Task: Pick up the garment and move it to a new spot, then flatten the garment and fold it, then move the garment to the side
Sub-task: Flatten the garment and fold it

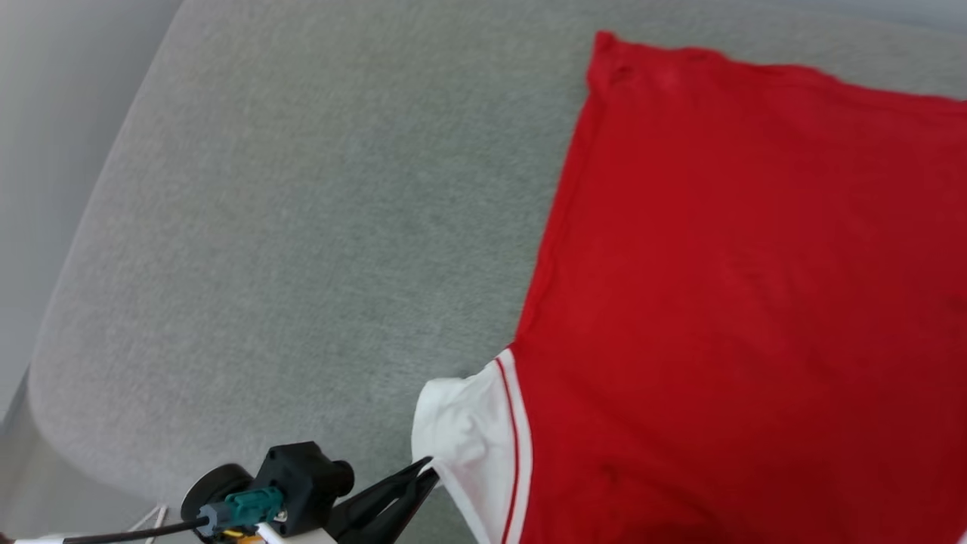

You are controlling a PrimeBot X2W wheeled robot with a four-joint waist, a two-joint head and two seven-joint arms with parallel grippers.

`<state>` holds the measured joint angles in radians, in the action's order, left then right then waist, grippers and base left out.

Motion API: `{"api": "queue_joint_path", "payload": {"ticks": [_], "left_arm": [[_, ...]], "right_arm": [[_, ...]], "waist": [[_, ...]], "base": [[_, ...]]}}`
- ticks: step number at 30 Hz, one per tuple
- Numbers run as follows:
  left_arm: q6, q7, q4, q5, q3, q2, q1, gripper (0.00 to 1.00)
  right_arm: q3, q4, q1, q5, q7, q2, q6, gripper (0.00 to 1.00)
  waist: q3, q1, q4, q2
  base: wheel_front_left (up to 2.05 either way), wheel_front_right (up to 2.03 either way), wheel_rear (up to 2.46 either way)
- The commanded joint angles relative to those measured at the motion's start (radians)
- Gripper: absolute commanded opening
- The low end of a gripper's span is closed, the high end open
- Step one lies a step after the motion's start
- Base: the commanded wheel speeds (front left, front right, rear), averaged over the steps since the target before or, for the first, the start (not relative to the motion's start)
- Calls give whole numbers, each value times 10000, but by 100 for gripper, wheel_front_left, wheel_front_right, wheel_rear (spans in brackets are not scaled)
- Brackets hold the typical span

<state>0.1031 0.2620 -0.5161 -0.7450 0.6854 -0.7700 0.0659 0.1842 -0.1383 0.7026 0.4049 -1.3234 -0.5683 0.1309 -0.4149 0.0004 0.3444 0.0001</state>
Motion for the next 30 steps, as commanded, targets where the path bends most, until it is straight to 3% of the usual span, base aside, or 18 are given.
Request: {"api": "queue_joint_path", "payload": {"ticks": [1,10,18,19,20,21,30], "left_arm": [[6,-43,-78,72,33,93,124,0],[-193,-208,-256,390,354,639,543,0],[-370,-563,142,293,469,1104,665,0],[-377,-584,186,296,480,1111,641,0],[-384,-611,234,287,481,1108,636,0],[-387,-626,274,286,473,1106,644,0],[-223,-557,439,457,462,959,617,0]], "right_arm": [[76,-97,236,-164,-150,65,-4,100],[734,-475,1573,-1886,-1231,228,-4,100],[1094,-737,845,-2141,-1623,332,-4,100],[1120,-712,725,-2125,-1662,402,-4,49],[1140,-676,632,-2127,-1669,453,-4,9],[1146,-651,549,-2139,-1649,483,-4,0],[1261,-620,-40,-2108,-1424,479,-4,0]], "waist": [[-708,-4,733,-1],[-1563,-4,1463,-1],[-1925,-4,1757,-1],[-1928,-4,1763,-1],[-1926,-4,1763,-1],[-1908,-4,1758,-1],[-1167,-4,1277,-1]], "base": [[0,0,0],[0,0,0],[0,0,0],[0,0,0],[0,0,0],[0,0,0],[0,0,0]]}}
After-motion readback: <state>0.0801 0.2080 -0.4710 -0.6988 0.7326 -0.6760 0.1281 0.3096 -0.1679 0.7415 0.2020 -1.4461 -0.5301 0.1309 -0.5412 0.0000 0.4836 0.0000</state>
